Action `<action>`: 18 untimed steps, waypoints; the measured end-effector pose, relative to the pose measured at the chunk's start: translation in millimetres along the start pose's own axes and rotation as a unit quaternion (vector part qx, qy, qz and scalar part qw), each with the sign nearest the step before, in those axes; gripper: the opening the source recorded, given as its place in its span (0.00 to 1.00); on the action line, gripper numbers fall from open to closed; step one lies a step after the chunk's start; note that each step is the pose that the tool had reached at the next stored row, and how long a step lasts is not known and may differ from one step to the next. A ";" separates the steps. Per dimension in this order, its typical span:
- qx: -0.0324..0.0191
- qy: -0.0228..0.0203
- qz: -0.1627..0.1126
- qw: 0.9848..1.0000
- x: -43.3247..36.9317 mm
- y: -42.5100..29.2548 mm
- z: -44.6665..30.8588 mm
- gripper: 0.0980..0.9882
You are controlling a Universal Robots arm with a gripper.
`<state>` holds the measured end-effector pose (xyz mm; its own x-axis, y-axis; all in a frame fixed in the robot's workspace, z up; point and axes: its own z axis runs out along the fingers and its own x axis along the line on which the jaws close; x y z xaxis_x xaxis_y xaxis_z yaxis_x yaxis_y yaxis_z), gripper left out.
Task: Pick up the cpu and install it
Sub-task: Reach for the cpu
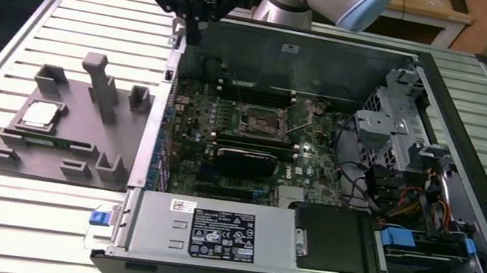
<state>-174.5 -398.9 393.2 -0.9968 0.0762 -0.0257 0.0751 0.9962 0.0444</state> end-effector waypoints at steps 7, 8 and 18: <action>0.000 0.000 0.000 1.000 9.4 -0.7 -0.2 0.01; 0.000 0.000 0.000 1.000 10.7 -0.8 -0.2 0.01; 0.000 0.000 0.000 1.000 24.6 -1.9 -0.5 0.01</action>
<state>-199.1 -399.0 393.0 -0.9968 0.0762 -0.0257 0.0750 0.9962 0.0445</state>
